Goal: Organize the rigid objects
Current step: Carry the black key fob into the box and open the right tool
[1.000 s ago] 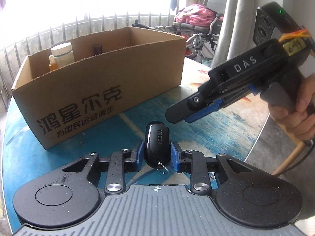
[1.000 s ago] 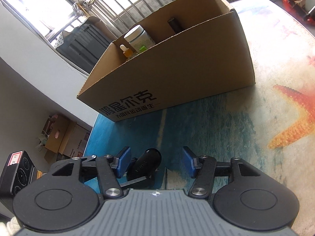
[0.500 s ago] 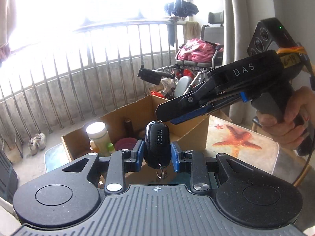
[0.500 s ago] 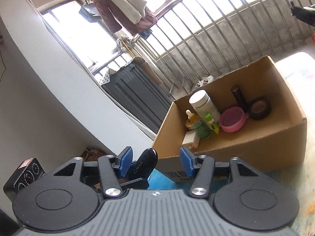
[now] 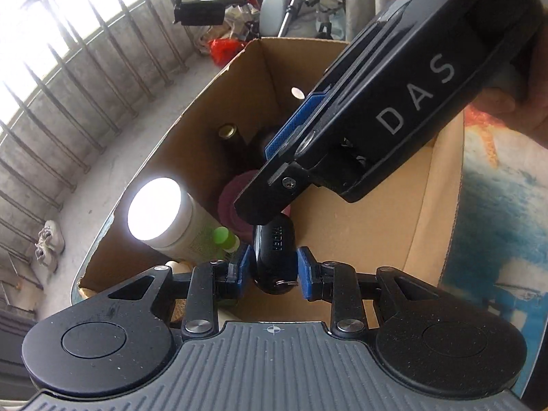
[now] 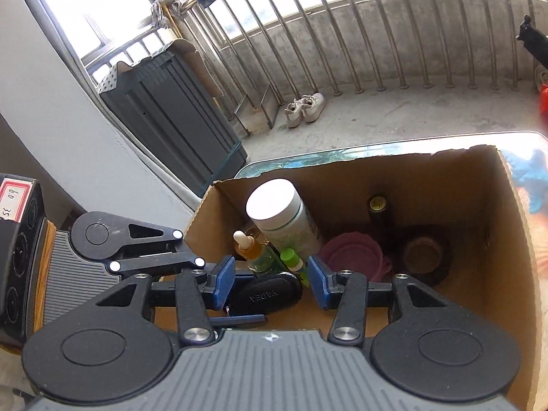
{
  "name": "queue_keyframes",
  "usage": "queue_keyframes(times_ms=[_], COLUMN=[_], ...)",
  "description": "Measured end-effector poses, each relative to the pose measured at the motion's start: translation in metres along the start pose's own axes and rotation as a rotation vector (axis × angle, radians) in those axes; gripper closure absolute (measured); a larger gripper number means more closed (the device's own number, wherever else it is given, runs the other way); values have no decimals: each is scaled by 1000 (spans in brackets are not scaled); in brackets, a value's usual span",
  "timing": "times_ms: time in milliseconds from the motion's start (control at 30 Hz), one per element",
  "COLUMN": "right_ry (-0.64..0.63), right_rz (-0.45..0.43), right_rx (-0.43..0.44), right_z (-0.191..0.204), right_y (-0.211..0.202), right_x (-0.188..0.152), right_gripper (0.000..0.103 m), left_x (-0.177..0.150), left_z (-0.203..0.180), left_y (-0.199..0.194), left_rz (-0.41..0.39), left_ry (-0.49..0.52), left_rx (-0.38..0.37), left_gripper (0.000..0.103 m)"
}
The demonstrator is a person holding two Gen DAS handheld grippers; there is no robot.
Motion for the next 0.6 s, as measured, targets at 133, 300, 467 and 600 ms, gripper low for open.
queue_keyframes(times_ms=[133,300,467,600], right_ry=[-25,-54,-46,-55], right_rz=[15,22,26,22], right_rx=[-2,-41,-28,-34], right_z=[0,-4,-10,-9], right_y=[4,10,11,15], right_x=[-5,-3,-2,-4], right_gripper=[53,53,53,53], left_x=[0,-6,-16,-23], left_z=[0,-5,-8,-15], left_y=[26,38,40,37], left_rz=[95,132,160,158], left_ry=[58,96,131,156], left_rx=[-10,29,83,71], left_gripper=[75,73,70,70])
Point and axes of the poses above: each gripper's, at about its wrist camera, not at the fingertips, and y roughly the way its jaws point, z to its left, x to its top, the point moved 1 cm from there along y, roughly the way its jaws point, and after that the axes turned 5 degrees about z, right-handed, at the moved point
